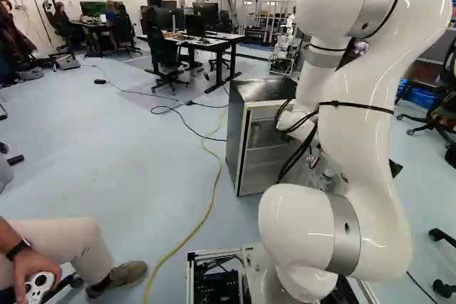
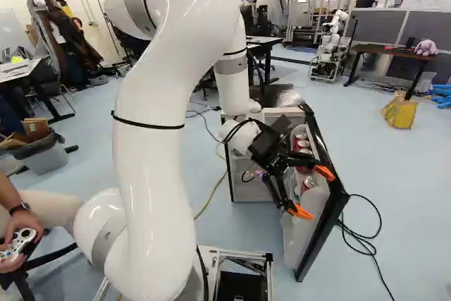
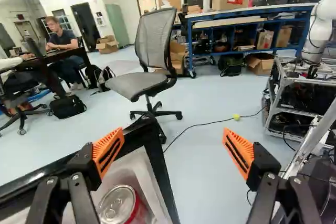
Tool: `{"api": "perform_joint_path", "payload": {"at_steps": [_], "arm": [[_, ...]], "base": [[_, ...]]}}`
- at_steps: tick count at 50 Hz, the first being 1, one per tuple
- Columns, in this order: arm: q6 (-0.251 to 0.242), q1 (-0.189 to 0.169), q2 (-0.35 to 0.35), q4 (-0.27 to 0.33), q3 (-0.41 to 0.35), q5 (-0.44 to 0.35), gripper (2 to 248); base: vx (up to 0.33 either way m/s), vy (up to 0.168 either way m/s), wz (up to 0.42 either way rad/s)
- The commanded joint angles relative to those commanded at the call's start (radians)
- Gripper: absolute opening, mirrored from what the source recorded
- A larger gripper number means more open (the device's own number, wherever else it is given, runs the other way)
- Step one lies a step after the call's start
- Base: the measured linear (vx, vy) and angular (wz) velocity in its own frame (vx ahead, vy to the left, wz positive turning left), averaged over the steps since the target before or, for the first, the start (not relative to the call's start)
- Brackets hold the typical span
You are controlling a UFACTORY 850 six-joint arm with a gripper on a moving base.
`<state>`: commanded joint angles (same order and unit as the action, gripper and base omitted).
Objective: Grab a drink from the fridge
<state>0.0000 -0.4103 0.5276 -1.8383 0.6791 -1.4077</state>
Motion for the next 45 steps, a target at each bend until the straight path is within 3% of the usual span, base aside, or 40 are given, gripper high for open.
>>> {"api": "perform_joint_path", "payload": {"at_steps": [13,21,32,45], "arm": [[0.0,-0.072,0.026,0.0,0.068,0.0,247],[0.0,-0.09,0.033,0.0,0.084,0.0,247],[0.0,-0.083,0.027,0.0,0.07,0.0,247],[0.0,-0.034,-0.005,0.019,-0.013,0.0,247]], "base": [[0.0,0.0,0.0],[0.0,0.0,0.0],[0.0,0.0,0.0],[0.0,0.0,0.0]]}}
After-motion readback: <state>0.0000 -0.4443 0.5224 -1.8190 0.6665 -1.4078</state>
